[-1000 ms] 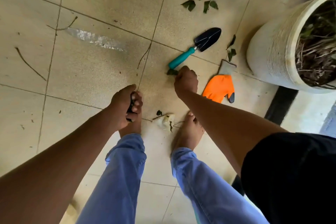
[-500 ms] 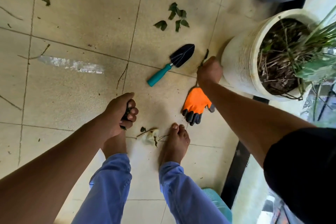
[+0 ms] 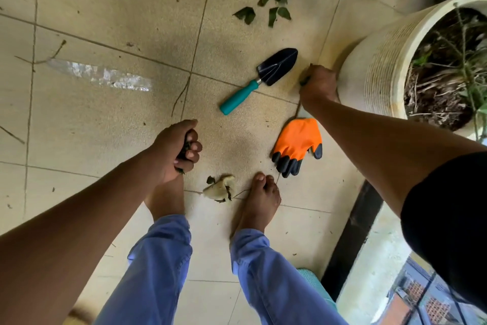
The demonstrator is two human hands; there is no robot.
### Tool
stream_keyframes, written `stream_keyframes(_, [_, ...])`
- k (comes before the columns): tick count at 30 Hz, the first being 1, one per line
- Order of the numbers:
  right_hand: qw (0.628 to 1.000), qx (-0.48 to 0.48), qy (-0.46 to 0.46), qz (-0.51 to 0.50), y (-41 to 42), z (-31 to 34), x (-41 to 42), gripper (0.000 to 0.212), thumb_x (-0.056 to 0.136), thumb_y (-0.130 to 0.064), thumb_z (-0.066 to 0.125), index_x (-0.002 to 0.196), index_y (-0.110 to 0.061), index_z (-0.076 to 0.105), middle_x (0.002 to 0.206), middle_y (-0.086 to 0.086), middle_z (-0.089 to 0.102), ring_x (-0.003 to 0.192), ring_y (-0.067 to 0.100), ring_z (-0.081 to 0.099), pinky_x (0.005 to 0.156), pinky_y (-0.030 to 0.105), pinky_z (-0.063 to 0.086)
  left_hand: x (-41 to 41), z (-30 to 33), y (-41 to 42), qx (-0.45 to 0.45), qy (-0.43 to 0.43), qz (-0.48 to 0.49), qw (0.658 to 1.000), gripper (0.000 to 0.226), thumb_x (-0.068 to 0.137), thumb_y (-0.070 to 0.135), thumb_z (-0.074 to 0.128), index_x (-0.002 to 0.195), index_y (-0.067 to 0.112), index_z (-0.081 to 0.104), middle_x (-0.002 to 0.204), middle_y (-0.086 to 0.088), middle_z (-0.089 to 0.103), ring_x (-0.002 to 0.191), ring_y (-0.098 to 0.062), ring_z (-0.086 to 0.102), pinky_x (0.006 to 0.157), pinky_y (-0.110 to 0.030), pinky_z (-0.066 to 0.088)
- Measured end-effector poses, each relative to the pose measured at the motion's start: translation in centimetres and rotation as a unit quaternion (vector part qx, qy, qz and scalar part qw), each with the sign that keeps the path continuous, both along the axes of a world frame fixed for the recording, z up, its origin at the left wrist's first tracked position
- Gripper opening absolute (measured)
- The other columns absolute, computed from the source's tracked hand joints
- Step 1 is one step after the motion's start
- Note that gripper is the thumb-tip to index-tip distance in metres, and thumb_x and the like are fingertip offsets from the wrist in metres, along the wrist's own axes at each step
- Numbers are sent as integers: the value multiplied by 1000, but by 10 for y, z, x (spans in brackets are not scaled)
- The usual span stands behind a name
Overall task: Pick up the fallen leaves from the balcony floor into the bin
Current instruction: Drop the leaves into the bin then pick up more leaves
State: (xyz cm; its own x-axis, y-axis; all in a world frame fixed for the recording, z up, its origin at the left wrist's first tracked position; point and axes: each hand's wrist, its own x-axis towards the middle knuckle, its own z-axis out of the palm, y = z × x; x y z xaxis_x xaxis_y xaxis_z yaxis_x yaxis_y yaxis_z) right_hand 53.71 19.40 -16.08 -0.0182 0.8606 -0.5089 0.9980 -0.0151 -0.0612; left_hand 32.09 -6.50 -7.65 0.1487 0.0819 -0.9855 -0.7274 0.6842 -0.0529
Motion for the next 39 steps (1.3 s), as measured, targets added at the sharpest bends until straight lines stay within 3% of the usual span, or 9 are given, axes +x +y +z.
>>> stream_keyframes(5, [993,9,79,-88,5,21,-14,17,79,0,69,79,-16,75,89,6,75,85,23,73,77,40,63,-2,10,4,3,2,25,1000,51,101,43,52,56,23,40,54,3,37,37,-8,33,31,-10,16])
stream_keyframes(8, [976,-17,179,-122,-16,60,-43,35,81,9,71,64,-23,67,78,5,74,73,23,75,69,44,64,-4,21,14,1,2,64,998,53,102,43,50,53,23,40,53,3,37,37,-7,34,29,-11,16])
stream_keyframes(14, [929,-61,362,44,-108,162,-103,23,69,12,73,81,-7,80,73,-3,72,66,12,69,69,36,61,1,56,40,13,9,128,992,49,102,42,48,57,24,43,54,4,41,41,-8,37,30,-15,17])
stream_keyframes(17, [909,-24,400,117,-146,202,-124,34,60,12,61,78,-9,80,76,4,73,67,16,67,67,23,51,6,72,50,50,20,157,986,31,99,36,49,78,17,62,68,-3,61,62,-15,54,54,-22,35])
stream_keyframes(20, [914,-3,361,185,-162,218,-132,29,60,0,54,76,-10,76,76,6,69,68,23,65,63,32,49,9,99,50,81,-13,217,973,49,101,30,40,82,6,78,86,-13,73,85,-23,70,77,-31,55])
stream_keyframes(23, [912,14,322,255,-165,237,-135,16,63,0,63,72,-10,72,72,5,64,63,24,61,54,29,46,8,129,45,103,-38,247,963,64,103,25,33,62,5,78,74,-13,74,71,-21,76,62,-27,61])
stream_keyframes(28, [884,-24,267,382,-177,269,-132,20,61,7,71,73,-7,64,75,10,60,64,32,57,50,35,48,0,174,44,81,5,232,969,72,102,41,42,41,13,67,48,0,58,46,-10,64,64,-27,44])
stream_keyframes(35, [856,-73,174,481,-172,313,-155,21,56,12,73,72,-1,68,77,16,64,66,36,63,49,31,38,-13,206,43,111,2,136,984,69,101,45,50,40,16,65,49,3,58,48,-9,65,58,-22,48])
stream_keyframes(39, [838,-35,96,536,-181,324,-162,37,81,11,61,117,6,64,116,20,62,99,36,64,68,39,52,-19,205,38,105,6,101,989,65,103,38,47,42,18,56,40,3,47,36,-10,54,41,-14,43])
